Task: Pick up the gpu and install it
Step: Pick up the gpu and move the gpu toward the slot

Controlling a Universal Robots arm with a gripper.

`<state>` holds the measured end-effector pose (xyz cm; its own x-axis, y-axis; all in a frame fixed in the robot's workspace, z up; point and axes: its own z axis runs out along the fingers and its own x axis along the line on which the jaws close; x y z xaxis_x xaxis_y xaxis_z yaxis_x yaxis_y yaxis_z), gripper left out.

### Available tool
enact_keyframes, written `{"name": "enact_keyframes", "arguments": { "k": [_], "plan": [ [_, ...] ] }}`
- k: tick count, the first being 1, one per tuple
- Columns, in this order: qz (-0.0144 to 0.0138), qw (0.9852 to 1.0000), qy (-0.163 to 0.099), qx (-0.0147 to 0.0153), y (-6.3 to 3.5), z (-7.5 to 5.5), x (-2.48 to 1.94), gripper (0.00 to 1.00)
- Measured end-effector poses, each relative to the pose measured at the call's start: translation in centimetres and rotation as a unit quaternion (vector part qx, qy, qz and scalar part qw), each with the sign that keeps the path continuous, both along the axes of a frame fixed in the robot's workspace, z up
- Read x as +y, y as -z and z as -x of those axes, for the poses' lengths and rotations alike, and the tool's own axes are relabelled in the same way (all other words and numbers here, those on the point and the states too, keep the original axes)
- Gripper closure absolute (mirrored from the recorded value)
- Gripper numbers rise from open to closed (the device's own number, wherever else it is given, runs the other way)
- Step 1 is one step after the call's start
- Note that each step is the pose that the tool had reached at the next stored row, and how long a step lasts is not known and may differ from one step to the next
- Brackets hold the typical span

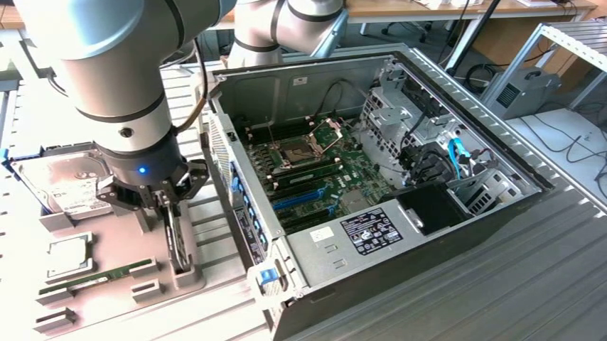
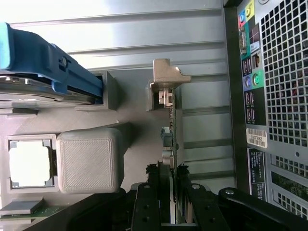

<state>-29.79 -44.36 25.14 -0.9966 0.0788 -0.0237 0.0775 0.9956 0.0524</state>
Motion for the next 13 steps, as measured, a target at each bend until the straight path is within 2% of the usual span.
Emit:
{"name": "enact_keyframes", "arguments": {
  "k": [13],
  "plan": [
    [-0.0001, 1.0, 0.0, -0.0001, -0.96, 0.0, 0.0, 0.73]
  ]
}}
